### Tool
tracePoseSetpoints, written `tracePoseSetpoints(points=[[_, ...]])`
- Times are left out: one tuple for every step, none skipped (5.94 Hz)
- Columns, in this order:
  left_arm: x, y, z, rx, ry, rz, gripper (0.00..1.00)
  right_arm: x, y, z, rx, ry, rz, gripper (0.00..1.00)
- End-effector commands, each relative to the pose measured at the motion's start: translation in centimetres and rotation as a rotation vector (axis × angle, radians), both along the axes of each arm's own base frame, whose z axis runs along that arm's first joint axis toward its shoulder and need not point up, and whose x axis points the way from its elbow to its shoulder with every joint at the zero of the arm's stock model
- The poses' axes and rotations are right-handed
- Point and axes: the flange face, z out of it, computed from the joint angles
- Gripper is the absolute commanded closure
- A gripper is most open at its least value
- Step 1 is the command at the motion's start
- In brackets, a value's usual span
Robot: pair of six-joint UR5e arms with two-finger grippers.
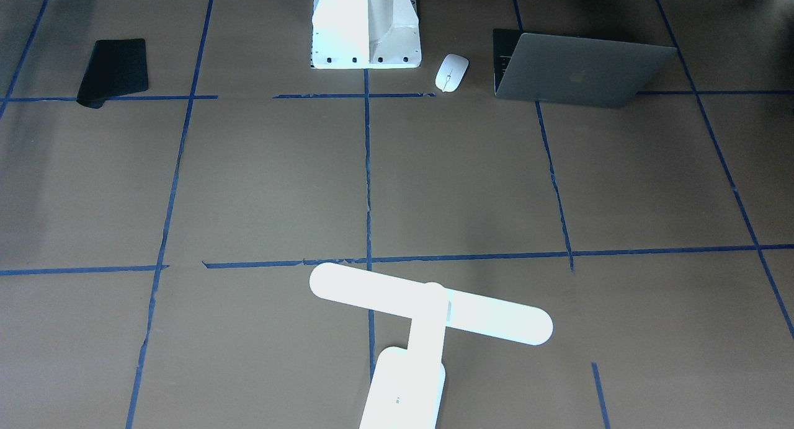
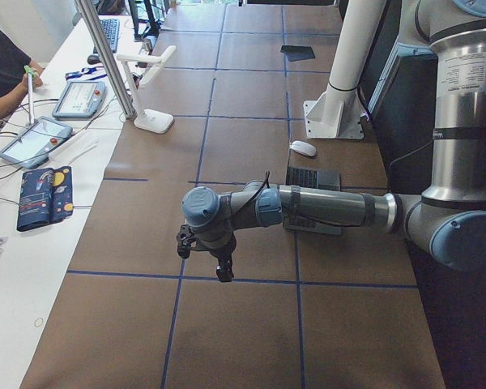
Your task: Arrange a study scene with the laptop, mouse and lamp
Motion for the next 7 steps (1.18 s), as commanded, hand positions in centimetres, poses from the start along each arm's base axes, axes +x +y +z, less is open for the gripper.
tracePoseSetpoints(points=[[-0.4,1.1,-2.0,0.087,0.004,0.010,0.00,0.3,2.0,-1.0,-0.042,-0.054,0.009,0.00],[-0.3,1.5,-0.7,0.063,0.001,0.014,0.00,0.2,2.1,-1.0,-0.044,-0.051,0.008,0.00],[-0.2,1.1,-1.1,0.074,0.004,0.013,0.00,-0.2,1.8,-1.2,-0.030,-0.041,-0.009,0.00],[-0.2,0.8,-1.2,0.079,0.004,0.014,0.00,-1.9,1.6,-1.4,-0.014,-0.007,-0.056,0.00],[-0.1,0.9,-0.9,0.075,0.007,0.016,0.00,-2.5,1.4,-2.1,0.027,0.086,-0.083,0.00],[-0.1,1.5,-0.6,0.077,0.017,0.016,0.00,-2.4,1.7,-2.0,0.038,0.094,-0.093,0.00],[1.0,0.9,-1.1,0.107,0.018,0.043,0.00,-2.5,1.8,-1.8,0.031,0.084,-0.094,0.00]])
